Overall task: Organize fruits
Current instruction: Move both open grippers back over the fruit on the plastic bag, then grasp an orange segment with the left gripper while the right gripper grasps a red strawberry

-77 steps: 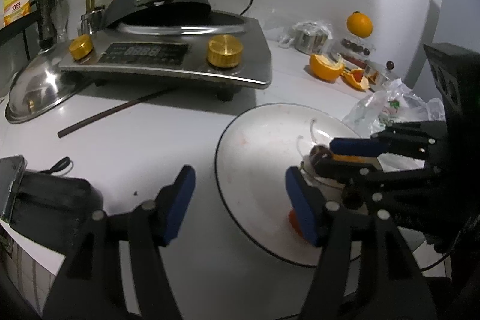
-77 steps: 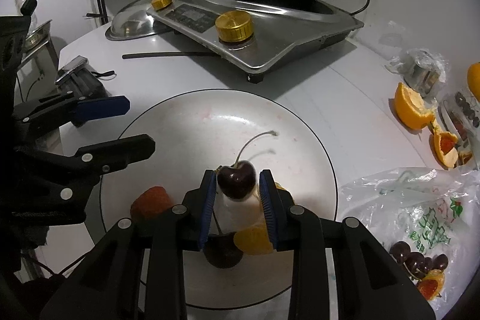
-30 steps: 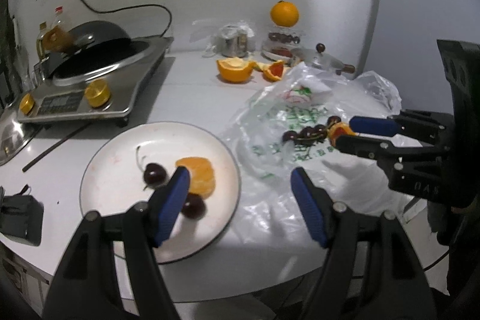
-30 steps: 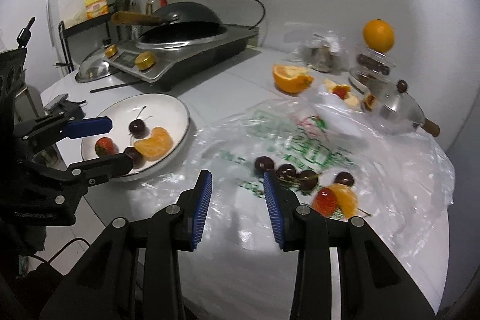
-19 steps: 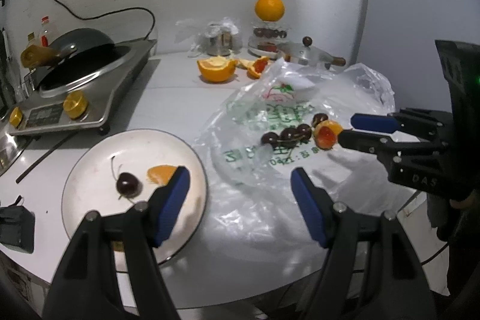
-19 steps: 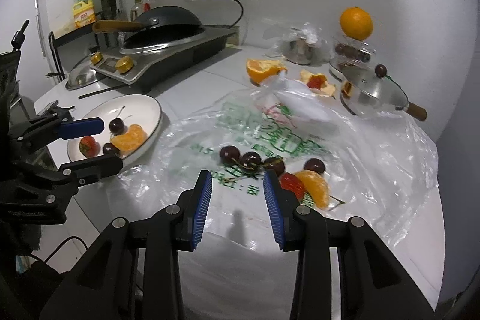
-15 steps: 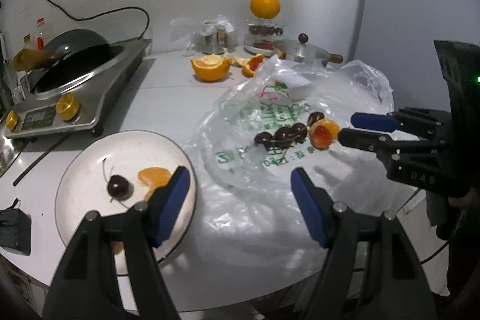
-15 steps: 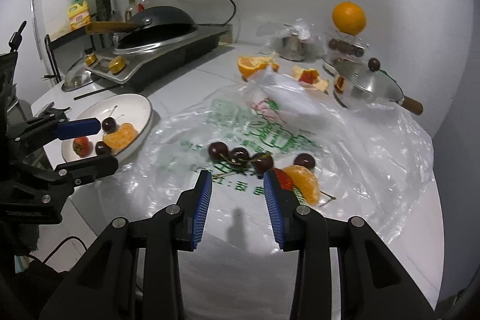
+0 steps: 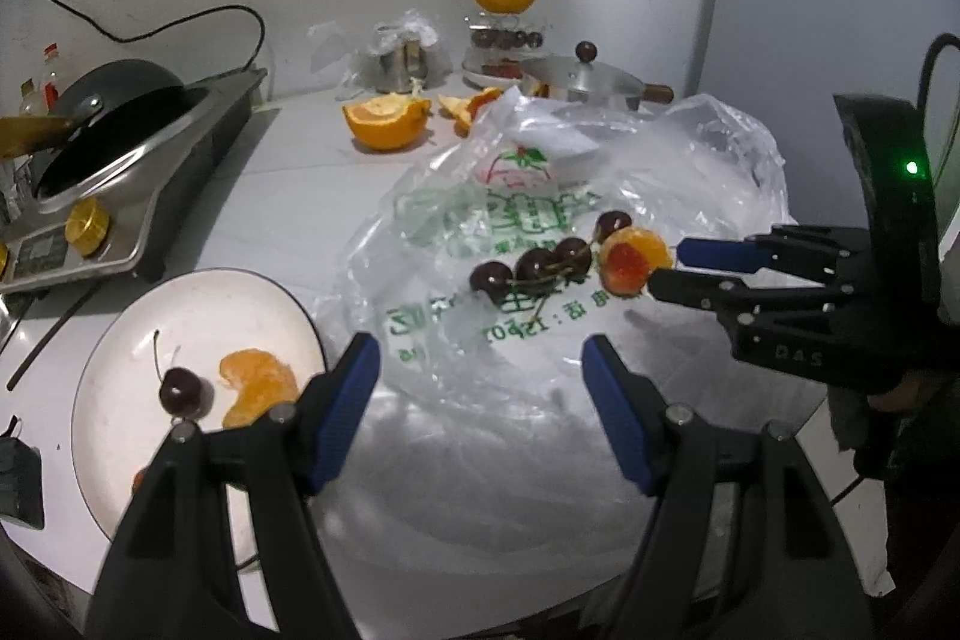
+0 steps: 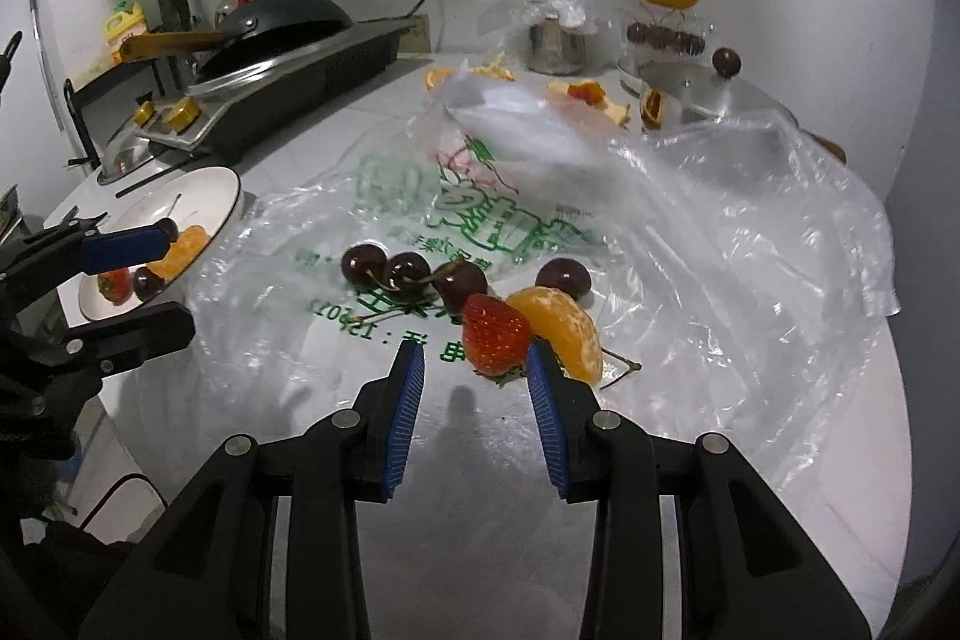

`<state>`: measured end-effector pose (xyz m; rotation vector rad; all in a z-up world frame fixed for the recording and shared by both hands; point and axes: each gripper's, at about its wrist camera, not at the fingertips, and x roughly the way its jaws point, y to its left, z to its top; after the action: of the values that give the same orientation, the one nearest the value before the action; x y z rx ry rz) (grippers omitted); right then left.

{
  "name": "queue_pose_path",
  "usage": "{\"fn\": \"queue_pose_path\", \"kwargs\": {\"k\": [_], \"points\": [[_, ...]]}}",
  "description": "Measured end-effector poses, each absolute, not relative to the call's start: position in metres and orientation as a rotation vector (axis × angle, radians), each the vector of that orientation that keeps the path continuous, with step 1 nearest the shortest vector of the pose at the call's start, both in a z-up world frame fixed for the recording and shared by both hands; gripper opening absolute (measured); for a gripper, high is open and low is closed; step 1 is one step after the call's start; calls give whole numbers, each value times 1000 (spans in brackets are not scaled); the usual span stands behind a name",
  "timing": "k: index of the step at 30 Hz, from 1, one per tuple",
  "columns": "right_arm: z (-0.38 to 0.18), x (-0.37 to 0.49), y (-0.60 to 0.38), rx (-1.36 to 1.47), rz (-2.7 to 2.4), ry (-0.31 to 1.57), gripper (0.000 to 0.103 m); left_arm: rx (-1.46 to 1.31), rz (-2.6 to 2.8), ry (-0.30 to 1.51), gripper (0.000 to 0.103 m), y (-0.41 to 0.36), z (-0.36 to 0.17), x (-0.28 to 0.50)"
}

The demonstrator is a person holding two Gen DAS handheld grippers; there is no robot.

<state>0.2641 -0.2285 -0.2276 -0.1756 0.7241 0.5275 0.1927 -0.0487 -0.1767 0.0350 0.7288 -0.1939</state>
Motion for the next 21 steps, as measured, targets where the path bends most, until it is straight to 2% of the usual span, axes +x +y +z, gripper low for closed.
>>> {"fn": "queue_pose_path", "kwargs": {"k": [20, 21], "points": [[-255, 302, -216, -175, 494, 818, 38, 43, -204, 750, 71, -48, -185, 211], [-254, 302, -216, -180, 496, 816, 33, 44, -204, 751, 71, -48, -185, 211]]}}
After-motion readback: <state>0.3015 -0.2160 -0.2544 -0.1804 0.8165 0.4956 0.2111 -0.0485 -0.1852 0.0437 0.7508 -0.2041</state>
